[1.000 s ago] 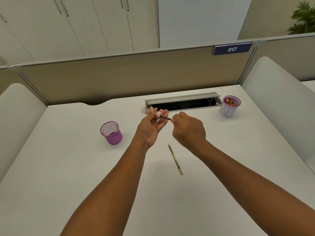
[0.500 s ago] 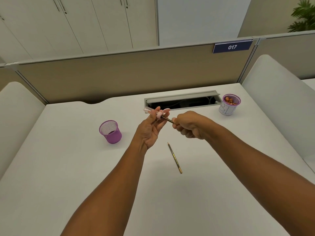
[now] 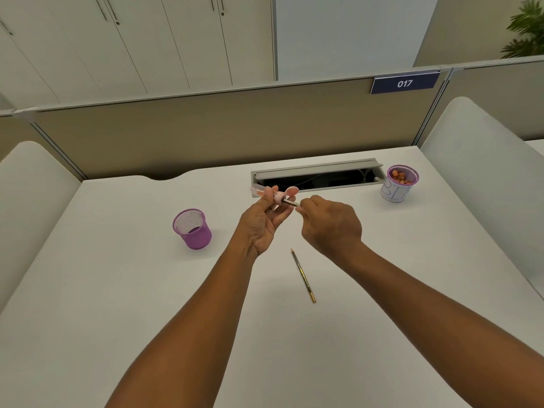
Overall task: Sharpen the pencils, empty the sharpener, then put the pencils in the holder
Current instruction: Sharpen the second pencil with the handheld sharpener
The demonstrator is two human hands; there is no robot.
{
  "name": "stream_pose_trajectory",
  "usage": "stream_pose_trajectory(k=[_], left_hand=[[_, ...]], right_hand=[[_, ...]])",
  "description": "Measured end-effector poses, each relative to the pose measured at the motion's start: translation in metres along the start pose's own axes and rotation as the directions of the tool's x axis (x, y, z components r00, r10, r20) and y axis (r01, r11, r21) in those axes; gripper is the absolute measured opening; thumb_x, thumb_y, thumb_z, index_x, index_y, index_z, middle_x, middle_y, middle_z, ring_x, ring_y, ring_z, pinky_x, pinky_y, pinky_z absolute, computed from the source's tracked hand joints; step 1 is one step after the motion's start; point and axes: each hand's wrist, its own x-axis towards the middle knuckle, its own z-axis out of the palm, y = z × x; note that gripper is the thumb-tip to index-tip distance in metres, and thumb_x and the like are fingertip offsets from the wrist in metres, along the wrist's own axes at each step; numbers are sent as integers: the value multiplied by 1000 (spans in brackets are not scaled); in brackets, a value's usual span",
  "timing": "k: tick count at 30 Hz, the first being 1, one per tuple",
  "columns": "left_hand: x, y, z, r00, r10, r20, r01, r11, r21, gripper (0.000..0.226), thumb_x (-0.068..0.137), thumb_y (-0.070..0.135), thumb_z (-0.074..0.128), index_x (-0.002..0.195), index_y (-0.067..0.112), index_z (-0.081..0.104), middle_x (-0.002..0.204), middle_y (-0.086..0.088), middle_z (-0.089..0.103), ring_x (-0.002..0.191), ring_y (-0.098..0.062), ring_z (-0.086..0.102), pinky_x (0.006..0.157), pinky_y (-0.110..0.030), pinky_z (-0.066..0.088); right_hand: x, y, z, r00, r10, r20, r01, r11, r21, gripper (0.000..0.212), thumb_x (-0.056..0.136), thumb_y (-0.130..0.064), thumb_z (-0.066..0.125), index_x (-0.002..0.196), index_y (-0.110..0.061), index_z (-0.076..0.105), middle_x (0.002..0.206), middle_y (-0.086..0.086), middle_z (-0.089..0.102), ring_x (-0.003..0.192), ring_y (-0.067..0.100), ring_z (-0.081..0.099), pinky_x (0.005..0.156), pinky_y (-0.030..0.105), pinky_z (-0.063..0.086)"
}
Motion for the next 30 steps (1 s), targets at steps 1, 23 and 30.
stream_pose_trajectory(k=[1, 23, 30], left_hand=[[0, 0, -1, 1000, 0, -1, 0, 1000, 5, 24, 98, 21, 56, 116, 6, 60, 106, -16, 75, 101, -35, 72, 77, -40, 62], [-5, 4, -3, 1000, -9, -18, 8, 998, -63, 23, 101, 22, 53, 116, 5, 55, 99, -14, 77, 91, -29, 75, 71, -37, 63], [-5, 5, 0, 999, -14, -29, 12, 998, -58, 23, 98, 22, 57, 111, 4, 60, 93, -13, 78, 86, -27, 76, 67, -39, 63]], right_hand=[[0, 1, 0, 1000, -7, -8, 7, 1000, -14, 13, 92, -17, 55, 90, -10, 66, 71, 5, 62, 49, 18, 38, 50, 24, 24], [-4, -1, 5, 992, 27, -122, -38, 995, -87, 22, 98, -22, 47, 83, -12, 61, 71, 4, 53, 61, 19, 36, 57, 33, 24], [5, -11, -5, 986, 94, -141, -98, 995, -23, 17, 89, -12, 54, 73, -10, 59, 61, 5, 56, 51, 23, 41, 54, 30, 22]])
